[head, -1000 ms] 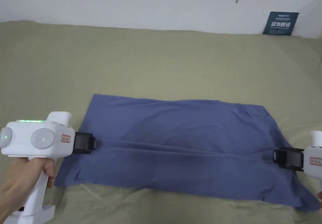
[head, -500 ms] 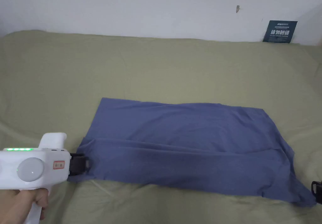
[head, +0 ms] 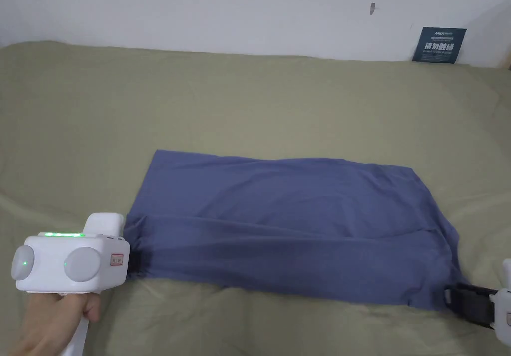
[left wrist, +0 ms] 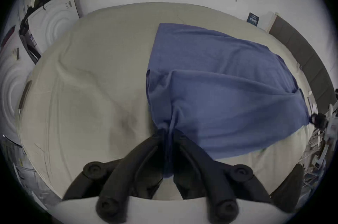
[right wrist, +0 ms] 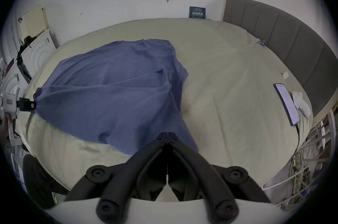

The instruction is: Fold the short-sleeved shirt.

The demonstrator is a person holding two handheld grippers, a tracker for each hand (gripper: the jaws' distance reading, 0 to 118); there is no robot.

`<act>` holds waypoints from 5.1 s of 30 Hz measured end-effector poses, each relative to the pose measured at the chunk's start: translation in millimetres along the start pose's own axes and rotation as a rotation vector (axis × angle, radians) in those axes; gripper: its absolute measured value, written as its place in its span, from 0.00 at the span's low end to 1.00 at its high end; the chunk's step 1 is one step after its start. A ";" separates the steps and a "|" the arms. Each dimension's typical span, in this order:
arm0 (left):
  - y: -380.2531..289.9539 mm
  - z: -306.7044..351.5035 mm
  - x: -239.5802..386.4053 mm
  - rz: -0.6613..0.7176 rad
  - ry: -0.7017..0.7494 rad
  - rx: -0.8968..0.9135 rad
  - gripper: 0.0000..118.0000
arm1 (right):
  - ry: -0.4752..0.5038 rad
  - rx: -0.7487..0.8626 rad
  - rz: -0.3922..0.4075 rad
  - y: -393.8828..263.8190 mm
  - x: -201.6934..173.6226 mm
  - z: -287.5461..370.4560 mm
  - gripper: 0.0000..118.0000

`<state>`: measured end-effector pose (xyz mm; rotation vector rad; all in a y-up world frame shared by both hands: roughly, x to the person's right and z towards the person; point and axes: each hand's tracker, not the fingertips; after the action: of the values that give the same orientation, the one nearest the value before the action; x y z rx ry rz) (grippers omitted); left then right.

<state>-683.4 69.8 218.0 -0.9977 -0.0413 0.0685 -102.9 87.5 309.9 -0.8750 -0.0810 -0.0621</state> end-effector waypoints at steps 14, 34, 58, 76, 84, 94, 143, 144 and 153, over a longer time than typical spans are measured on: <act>11.2 19.6 7.6 -0.024 0.035 0.023 0.08 | -0.027 -0.010 0.069 1.5 -11.8 -7.5 0.03; -83.8 88.2 -1.4 -0.059 0.008 -0.011 0.08 | -0.007 -0.044 0.013 -94.5 -3.0 76.3 0.03; 107.0 -4.3 36.3 -0.060 0.006 0.109 0.09 | 0.011 0.096 0.030 87.9 -11.8 -26.3 0.00; 138.6 -82.1 44.0 -0.111 0.064 0.021 0.00 | -0.053 -0.041 0.050 141.1 23.6 -124.4 0.24; 135.2 -88.9 41.9 -0.095 0.086 0.010 0.00 | -0.099 -0.173 0.027 146.6 20.0 -154.8 0.71; 130.8 -32.4 31.7 -0.079 0.031 0.103 0.00 | -0.050 0.025 -0.016 133.2 14.1 -71.0 0.03; -58.6 119.0 -17.9 0.089 -0.177 0.159 0.00 | 0.031 0.367 0.018 -61.0 -131.5 117.9 0.01; -58.4 116.5 -25.5 0.111 -0.190 0.146 0.00 | 0.026 0.374 0.022 -62.1 -135.8 117.5 0.01; -41.7 77.4 -102.9 0.290 -0.436 -0.082 0.00 | -0.037 0.510 0.092 -73.6 -166.1 143.7 0.01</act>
<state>-789.5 104.3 294.6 -1.0499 -0.3006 0.5532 -281.2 154.4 441.8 -0.3694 -0.0858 0.0598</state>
